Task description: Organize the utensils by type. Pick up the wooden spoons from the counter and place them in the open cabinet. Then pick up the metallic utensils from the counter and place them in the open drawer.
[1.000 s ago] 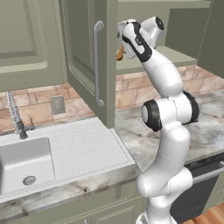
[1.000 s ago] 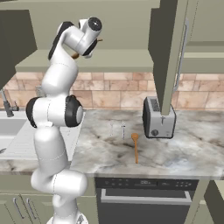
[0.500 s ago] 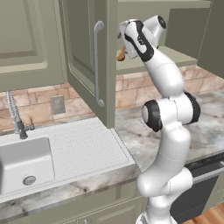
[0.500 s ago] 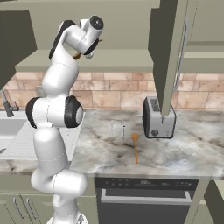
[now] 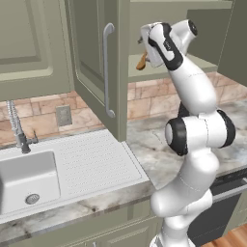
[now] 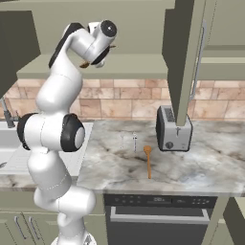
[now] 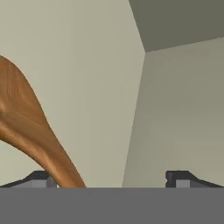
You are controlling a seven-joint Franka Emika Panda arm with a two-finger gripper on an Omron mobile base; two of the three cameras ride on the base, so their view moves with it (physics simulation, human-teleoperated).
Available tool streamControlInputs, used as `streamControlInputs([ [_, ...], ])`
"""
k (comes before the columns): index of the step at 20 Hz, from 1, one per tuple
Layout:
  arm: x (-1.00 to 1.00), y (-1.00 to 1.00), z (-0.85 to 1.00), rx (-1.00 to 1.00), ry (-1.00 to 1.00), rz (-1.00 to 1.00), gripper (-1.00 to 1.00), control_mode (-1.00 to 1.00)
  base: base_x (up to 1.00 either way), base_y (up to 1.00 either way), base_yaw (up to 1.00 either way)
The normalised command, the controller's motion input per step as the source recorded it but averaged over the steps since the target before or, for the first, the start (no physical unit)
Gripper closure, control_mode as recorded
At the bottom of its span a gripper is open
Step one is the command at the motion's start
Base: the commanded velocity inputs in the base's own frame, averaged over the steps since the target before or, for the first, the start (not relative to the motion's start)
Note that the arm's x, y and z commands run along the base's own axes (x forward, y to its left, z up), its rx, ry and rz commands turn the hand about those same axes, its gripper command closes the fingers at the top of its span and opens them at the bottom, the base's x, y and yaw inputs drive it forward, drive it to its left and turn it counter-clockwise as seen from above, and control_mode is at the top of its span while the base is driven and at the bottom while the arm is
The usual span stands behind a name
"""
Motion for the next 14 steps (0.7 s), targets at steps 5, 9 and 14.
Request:
streamControlInputs([
  [5, -0.16, -0.17, -0.2, 0.0, -0.01, 0.0, -1.0, -1.0, 0.0, 0.0, 0.0],
  [9, -0.01, -0.13, -0.24, 0.0, 0.0, -0.05, -1.0, -1.0, 0.0, 0.0, 0.0],
  [14, 0.0, -0.12, -0.13, 0.0, 0.0, -0.13, -1.0, -1.0, 0.0, 0.0, 0.0],
])
